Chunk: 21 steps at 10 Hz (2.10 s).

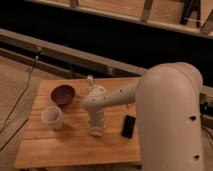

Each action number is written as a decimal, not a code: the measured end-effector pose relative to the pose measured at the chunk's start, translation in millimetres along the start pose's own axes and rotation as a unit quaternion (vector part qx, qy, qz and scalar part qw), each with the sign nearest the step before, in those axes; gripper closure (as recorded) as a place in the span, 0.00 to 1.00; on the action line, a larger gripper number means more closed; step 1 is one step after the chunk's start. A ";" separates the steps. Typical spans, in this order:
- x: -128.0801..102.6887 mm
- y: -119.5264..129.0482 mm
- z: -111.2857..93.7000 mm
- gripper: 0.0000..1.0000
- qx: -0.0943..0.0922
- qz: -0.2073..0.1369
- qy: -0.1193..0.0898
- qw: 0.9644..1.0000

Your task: Wipe the white sponge on the table

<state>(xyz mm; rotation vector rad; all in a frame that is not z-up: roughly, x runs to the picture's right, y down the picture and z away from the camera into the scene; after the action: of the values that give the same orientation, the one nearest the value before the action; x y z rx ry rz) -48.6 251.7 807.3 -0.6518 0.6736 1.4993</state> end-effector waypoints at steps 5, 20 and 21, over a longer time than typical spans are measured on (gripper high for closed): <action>19.1 33.0 14.4 1.00 0.005 -0.061 0.031 0.998; -49.1 58.6 2.3 1.00 -0.015 -0.096 -0.002 0.995; -54.1 55.6 0.6 1.00 -0.015 -0.094 -0.005 0.995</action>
<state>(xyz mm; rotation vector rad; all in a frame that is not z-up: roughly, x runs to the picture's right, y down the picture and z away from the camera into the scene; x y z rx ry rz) -102.4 215.0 849.5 -0.7102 0.5665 1.3394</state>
